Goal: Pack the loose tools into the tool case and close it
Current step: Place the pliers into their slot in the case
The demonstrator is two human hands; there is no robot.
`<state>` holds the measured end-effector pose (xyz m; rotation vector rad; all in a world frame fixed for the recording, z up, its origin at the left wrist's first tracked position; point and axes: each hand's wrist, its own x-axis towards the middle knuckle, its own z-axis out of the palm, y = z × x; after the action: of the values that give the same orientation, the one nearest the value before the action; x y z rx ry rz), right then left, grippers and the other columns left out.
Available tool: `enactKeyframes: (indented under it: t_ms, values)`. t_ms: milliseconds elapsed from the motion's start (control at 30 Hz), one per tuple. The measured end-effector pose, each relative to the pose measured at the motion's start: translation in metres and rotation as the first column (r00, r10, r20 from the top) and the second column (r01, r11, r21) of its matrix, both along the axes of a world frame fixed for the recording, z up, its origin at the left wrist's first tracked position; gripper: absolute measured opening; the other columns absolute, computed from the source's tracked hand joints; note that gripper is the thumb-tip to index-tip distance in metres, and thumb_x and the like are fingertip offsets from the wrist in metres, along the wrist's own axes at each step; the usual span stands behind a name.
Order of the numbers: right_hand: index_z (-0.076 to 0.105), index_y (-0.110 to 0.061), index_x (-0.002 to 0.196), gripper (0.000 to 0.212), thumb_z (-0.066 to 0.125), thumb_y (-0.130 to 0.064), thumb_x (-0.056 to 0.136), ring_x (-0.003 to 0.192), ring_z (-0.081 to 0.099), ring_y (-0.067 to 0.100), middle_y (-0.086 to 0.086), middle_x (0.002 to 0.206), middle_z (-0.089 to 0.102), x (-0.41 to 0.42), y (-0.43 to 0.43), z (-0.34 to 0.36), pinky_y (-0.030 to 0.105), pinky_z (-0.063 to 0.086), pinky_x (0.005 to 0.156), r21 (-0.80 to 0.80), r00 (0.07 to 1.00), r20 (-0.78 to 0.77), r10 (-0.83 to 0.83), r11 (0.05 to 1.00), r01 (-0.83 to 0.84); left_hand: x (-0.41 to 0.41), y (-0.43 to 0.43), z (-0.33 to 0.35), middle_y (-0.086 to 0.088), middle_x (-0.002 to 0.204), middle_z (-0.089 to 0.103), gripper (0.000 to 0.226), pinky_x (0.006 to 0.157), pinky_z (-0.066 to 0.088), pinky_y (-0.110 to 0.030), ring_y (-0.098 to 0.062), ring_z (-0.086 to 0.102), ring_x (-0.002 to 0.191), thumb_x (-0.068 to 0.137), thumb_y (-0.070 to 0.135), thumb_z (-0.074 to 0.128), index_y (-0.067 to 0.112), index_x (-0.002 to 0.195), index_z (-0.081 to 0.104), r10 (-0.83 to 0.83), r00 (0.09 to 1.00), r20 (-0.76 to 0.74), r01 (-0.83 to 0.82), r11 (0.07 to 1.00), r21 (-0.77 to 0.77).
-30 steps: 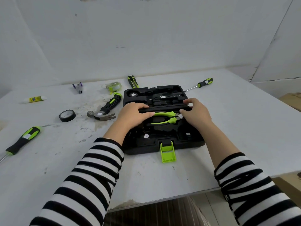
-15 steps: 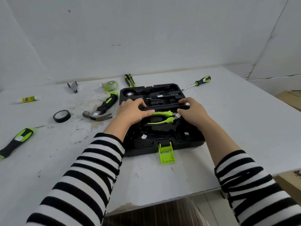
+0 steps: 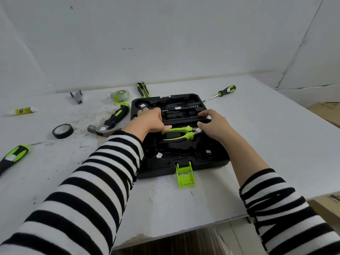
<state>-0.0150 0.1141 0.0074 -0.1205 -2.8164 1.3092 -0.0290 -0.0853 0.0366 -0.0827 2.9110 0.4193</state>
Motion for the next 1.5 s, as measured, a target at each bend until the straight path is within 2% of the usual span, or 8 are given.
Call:
enactKeyframes:
  t_ms: [167,400,600,767,1067,1300,1400,1500]
  values:
    - [0.059,-0.024,0.119,0.028,0.057,-0.019,0.091,0.105,0.051,0.013,-0.007,0.122,0.058,-0.002,-0.001,-0.001,0.021,0.035,0.082,0.067,0.998,-0.062,0.015,0.998,-0.011,-0.002,0.001,0.003,-0.019,0.142,0.035,0.062,0.105,0.033,-0.039,-0.035,0.034,0.131,0.082,0.054,0.064,0.015,0.126,0.05,-0.004,1.0,0.008,0.005,0.999,-0.053]
    - [0.057,-0.027,0.116,0.026,0.059,-0.021,0.09,0.088,0.051,0.02,0.001,0.108,0.059,-0.003,0.0,0.0,0.027,0.04,0.077,0.172,0.996,-0.083,0.041,0.985,-0.027,-0.006,0.001,0.005,-0.019,0.139,0.039,0.066,0.104,0.038,-0.039,-0.034,0.041,0.126,0.081,0.057,0.063,0.011,0.126,0.049,-0.029,0.999,0.039,0.032,0.995,-0.096]
    - [0.043,-0.037,0.134,0.038,0.043,-0.035,0.096,0.118,0.049,0.029,0.008,0.127,0.051,0.003,-0.003,-0.008,0.038,0.041,0.092,0.309,0.993,-0.074,0.088,0.949,-0.061,-0.002,-0.011,-0.009,-0.013,0.138,0.036,0.06,0.107,0.03,-0.042,-0.032,0.032,0.129,0.083,0.064,0.053,0.022,0.124,0.044,-0.072,0.996,0.045,0.075,0.996,-0.05]
    - [0.043,-0.04,0.134,0.068,0.052,-0.074,0.076,0.124,0.048,0.025,0.006,0.129,0.05,0.004,-0.005,-0.004,0.039,0.04,0.097,0.356,0.993,-0.024,0.111,0.93,-0.096,0.004,-0.012,-0.005,-0.007,0.135,0.034,0.086,0.105,0.03,-0.04,-0.027,0.03,0.129,0.063,0.077,0.061,0.027,0.127,0.036,-0.138,0.986,0.097,0.143,0.988,-0.049]
    - [0.046,-0.039,0.131,0.078,0.064,-0.076,0.064,0.12,0.051,0.02,0.001,0.125,0.052,0.005,-0.003,-0.005,0.036,0.042,0.092,0.258,0.993,-0.044,0.108,0.962,-0.094,0.005,-0.011,-0.003,-0.008,0.141,0.03,0.099,0.106,0.029,-0.042,-0.028,0.027,0.132,0.06,0.073,0.068,0.026,0.138,0.029,-0.148,0.98,0.132,0.159,0.984,-0.079]
    - [0.035,-0.036,0.14,0.089,0.05,-0.084,0.067,0.129,0.039,0.031,0.01,0.134,0.043,0.003,-0.015,-0.006,0.043,0.034,0.102,0.45,0.998,-0.054,-0.033,0.892,0.054,0.012,-0.013,-0.008,-0.006,0.139,0.035,0.094,0.106,0.027,-0.04,-0.027,0.029,0.131,0.059,0.075,0.067,0.027,0.133,0.035,-0.14,0.99,0.02,0.141,0.988,-0.066]
    - [0.04,-0.028,0.138,0.079,0.053,-0.073,0.074,0.13,0.032,0.034,0.014,0.137,0.039,0.0,-0.025,0.0,0.044,0.029,0.103,0.488,0.987,-0.037,-0.158,0.859,0.156,0.016,-0.014,-0.014,-0.003,0.136,0.041,0.089,0.104,0.027,-0.04,-0.025,0.034,0.128,0.059,0.073,0.069,0.027,0.129,0.04,-0.167,0.984,-0.06,0.165,0.986,-0.034]
    - [0.047,-0.024,0.133,0.054,0.058,-0.036,0.082,0.134,0.026,0.035,0.015,0.143,0.034,0.004,-0.063,-0.001,0.045,0.026,0.105,0.481,0.963,-0.243,-0.116,0.848,0.224,0.017,-0.021,-0.022,0.002,0.124,0.055,0.065,0.101,0.036,-0.038,-0.02,0.048,0.118,0.066,0.064,0.072,0.027,0.116,0.055,-0.114,0.97,-0.215,0.145,0.98,0.137]
